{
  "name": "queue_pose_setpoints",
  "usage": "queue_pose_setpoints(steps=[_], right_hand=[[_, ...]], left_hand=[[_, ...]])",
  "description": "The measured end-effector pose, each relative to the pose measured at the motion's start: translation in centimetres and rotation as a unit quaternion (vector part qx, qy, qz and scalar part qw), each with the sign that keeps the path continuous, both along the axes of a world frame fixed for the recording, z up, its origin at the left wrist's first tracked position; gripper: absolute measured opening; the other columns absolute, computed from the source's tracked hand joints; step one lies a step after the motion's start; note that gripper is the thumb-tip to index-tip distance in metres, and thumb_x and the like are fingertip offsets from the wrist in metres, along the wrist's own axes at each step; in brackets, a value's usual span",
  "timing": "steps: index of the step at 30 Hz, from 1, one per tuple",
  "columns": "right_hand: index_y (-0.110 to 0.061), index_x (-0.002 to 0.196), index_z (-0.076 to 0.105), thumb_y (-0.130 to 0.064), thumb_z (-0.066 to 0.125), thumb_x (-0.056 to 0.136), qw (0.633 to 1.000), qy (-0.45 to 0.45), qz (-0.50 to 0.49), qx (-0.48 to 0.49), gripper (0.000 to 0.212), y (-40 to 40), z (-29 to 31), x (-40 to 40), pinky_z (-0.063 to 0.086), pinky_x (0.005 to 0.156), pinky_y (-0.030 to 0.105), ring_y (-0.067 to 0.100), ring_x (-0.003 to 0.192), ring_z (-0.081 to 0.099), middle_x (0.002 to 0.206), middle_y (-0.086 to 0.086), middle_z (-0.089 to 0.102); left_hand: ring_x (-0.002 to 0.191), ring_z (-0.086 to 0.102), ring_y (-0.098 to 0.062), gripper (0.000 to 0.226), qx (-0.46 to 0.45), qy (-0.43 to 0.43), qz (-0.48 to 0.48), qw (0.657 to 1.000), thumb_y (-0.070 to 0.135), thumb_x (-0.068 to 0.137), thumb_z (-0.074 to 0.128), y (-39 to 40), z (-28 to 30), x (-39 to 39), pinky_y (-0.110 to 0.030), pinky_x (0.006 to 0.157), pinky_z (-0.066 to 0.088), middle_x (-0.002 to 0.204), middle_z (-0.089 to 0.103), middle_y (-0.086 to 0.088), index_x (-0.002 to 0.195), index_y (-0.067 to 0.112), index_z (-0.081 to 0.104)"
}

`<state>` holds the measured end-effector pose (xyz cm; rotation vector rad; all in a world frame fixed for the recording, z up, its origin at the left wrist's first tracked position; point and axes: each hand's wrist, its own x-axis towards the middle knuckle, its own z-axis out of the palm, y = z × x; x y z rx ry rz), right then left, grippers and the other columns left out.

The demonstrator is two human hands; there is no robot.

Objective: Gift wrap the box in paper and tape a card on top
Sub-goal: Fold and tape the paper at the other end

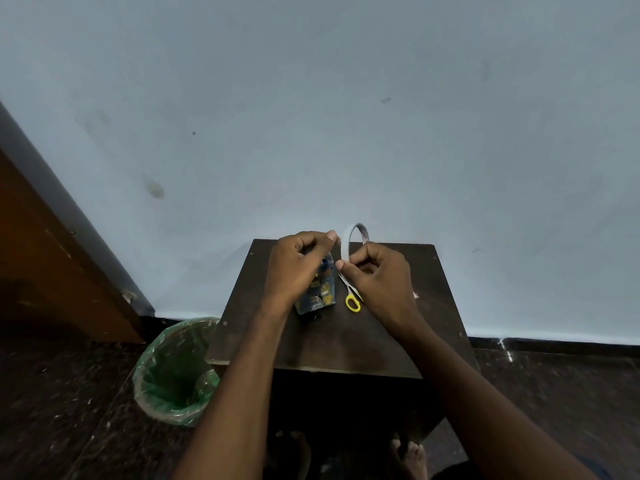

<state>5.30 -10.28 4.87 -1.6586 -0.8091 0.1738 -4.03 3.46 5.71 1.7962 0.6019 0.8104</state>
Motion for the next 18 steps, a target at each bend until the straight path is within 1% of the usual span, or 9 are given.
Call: queue_pose_setpoints(steps=[3,5,7,10,12,15,17,18], right_hand=[[-0.018,0.07,0.07,-0.017,0.086,0.084,1.0,-0.016,-0.013,-0.008,0.021,0.5,0.1,-0.4,0.053,0.059,0.032,0.016,0.061,0.068,0.064,-0.005,0.07],[-0.018,0.07,0.071,-0.017,0.086,0.084,0.999,-0.024,-0.021,-0.011,0.021,0.6,0.1,-0.8,0.055,0.058,0.031,0.014,0.061,0.069,0.065,-0.006,0.071],[-0.018,0.07,0.071,-0.018,0.086,0.084,0.999,-0.023,-0.022,-0.014,0.02,0.8,0.0,-0.9,0.058,0.061,0.036,0.013,0.062,0.071,0.066,-0.006,0.071],[-0.019,0.072,0.07,-0.021,0.086,0.084,0.999,-0.016,-0.029,-0.02,0.02,1.0,0.0,-1.0,0.06,0.065,0.041,0.014,0.063,0.072,0.066,-0.005,0.072],[-0.02,0.081,0.067,-0.026,0.083,0.087,0.999,-0.006,-0.025,-0.019,0.018,1.1,0.2,-1.2,0.061,0.066,0.043,0.014,0.062,0.073,0.066,-0.003,0.073],[-0.023,0.108,0.062,-0.031,0.077,0.094,1.0,0.018,-0.016,0.0,0.022,1.1,0.5,-1.6,0.061,0.065,0.039,0.014,0.059,0.074,0.065,0.0,0.074],[-0.028,0.123,0.062,-0.029,0.074,0.096,1.0,-0.01,-0.021,-0.01,0.03,1.1,0.5,-1.4,0.061,0.068,0.037,0.012,0.057,0.073,0.063,-0.002,0.073],[-0.03,0.124,0.064,-0.028,0.073,0.096,0.999,-0.027,-0.025,-0.021,0.03,1.1,0.6,-1.3,0.061,0.069,0.036,0.011,0.057,0.073,0.062,-0.003,0.073]], left_hand=[[0.084,0.077,-0.011,0.008,-0.021,-0.028,0.008,0.999,0.026,0.094,0.082,0.0,0.1,0.0,-0.035,0.08,0.063,0.087,0.081,0.005,0.088,0.02,0.084],[0.079,0.076,-0.009,0.005,-0.029,-0.036,0.024,0.999,0.022,0.091,0.084,0.0,0.0,0.0,-0.031,0.075,0.062,0.083,0.081,0.005,0.087,0.02,0.084],[0.076,0.075,-0.006,0.005,-0.018,-0.031,0.04,0.999,0.023,0.091,0.084,0.1,-0.2,-0.1,-0.026,0.072,0.059,0.08,0.08,0.008,0.086,0.021,0.083],[0.08,0.074,-0.005,0.007,0.017,-0.015,0.04,0.999,0.025,0.094,0.081,0.3,-0.6,0.2,-0.028,0.076,0.059,0.083,0.079,0.011,0.087,0.023,0.081],[0.082,0.073,-0.005,0.008,0.031,-0.005,0.043,0.999,0.025,0.095,0.077,0.2,-0.7,0.4,-0.029,0.078,0.06,0.085,0.078,0.012,0.087,0.024,0.079],[0.083,0.072,-0.004,0.01,0.038,0.002,0.052,0.998,0.024,0.097,0.074,0.3,-0.9,0.6,-0.028,0.077,0.058,0.086,0.077,0.013,0.088,0.025,0.076],[0.084,0.072,-0.003,0.01,0.049,0.017,0.054,0.997,0.024,0.097,0.073,0.3,-1.0,0.6,-0.028,0.076,0.057,0.087,0.077,0.014,0.087,0.026,0.075],[0.085,0.072,-0.002,0.01,0.06,0.025,0.053,0.996,0.025,0.097,0.072,0.3,-1.0,0.7,-0.028,0.076,0.056,0.088,0.077,0.015,0.088,0.027,0.074]])
